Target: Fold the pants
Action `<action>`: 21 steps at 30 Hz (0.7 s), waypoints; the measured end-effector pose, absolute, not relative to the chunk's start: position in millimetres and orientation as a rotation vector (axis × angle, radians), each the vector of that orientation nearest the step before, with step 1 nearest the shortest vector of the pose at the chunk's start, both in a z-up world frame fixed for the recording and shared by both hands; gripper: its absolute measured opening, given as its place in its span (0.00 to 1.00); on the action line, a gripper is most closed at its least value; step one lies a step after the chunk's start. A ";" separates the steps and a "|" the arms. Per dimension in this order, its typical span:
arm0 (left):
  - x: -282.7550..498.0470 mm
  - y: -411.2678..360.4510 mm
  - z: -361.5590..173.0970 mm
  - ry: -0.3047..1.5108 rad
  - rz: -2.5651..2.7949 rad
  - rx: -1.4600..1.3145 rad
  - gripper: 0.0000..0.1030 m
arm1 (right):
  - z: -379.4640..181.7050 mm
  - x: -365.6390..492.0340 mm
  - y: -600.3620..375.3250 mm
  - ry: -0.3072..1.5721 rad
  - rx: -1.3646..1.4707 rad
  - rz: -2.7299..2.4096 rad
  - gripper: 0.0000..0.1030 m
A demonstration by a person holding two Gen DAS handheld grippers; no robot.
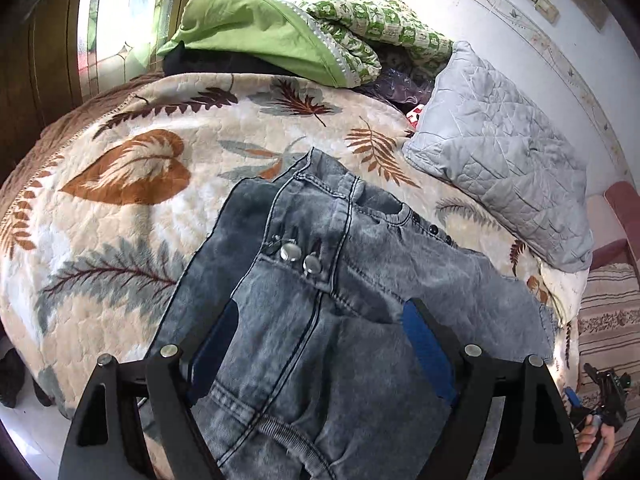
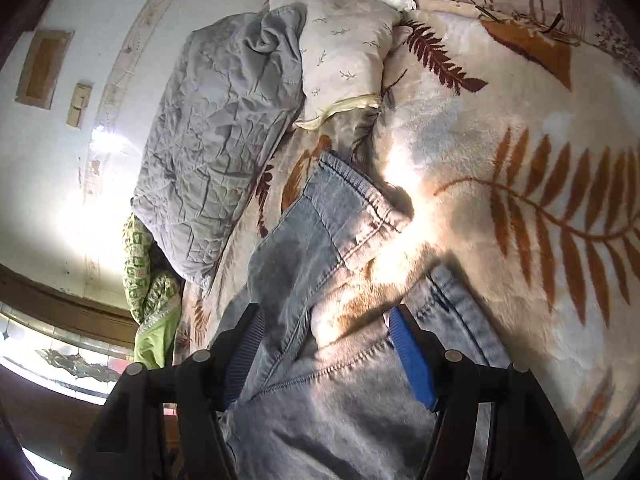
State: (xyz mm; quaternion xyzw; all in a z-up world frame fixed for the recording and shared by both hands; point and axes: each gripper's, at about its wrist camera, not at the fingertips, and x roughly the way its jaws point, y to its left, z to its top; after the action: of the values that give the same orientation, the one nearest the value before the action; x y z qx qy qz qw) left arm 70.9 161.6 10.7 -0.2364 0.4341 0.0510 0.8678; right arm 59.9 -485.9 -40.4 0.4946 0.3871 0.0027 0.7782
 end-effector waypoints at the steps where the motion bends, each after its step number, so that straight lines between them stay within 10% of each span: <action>1: 82.9 169.0 6.6 0.921 0.111 -0.528 0.82 | -46.6 72.6 -490.7 0.840 1.096 -0.004 0.66; 11: 161.9 206.3 -29.1 0.995 0.080 -0.716 0.76 | -87.6 115.0 -508.2 0.907 1.167 -0.092 0.66; 16: 180.8 205.2 -46.2 1.105 0.139 -0.623 0.26 | -87.1 126.6 -505.7 0.958 1.055 -0.120 0.23; 21: 181.3 194.9 -26.6 1.036 0.168 -0.477 0.16 | -53.7 127.3 -486.7 0.948 0.795 -0.163 0.08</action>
State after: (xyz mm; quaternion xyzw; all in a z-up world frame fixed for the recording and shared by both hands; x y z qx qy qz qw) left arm 181.3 194.9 -26.6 -0.2256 0.4897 0.0794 0.8385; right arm 127.3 -486.7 -53.7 0.3721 0.4439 -0.0763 0.8116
